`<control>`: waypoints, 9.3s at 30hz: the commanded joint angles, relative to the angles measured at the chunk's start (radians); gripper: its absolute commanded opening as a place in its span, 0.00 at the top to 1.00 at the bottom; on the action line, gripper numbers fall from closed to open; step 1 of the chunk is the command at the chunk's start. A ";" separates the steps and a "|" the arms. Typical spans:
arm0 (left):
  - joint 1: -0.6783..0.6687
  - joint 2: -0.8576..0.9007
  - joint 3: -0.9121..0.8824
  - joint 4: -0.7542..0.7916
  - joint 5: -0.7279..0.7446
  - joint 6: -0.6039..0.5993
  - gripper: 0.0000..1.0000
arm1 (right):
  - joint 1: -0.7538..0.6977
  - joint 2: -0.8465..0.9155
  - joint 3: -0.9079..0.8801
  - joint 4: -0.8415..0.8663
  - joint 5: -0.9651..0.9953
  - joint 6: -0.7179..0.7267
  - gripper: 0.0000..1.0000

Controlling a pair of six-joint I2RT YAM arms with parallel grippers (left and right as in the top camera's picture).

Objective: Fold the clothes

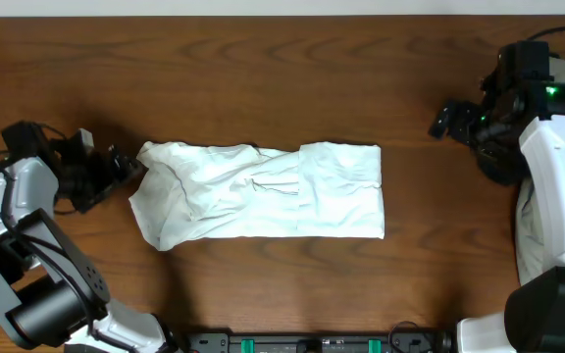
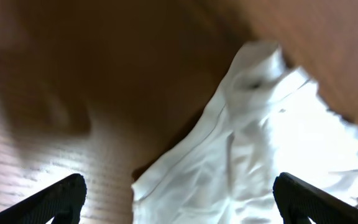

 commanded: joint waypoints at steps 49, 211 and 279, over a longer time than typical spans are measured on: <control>-0.074 0.206 -0.039 0.045 0.193 0.109 0.02 | 0.008 0.006 -0.002 0.012 -0.046 -0.080 0.01; -1.245 0.031 0.492 -0.544 -0.509 -0.734 0.94 | 0.010 0.006 -0.002 -0.018 -0.139 -0.099 0.01; -0.384 -0.200 0.087 -0.498 -0.427 -0.600 0.02 | 0.732 0.380 0.075 0.447 -0.103 0.175 0.57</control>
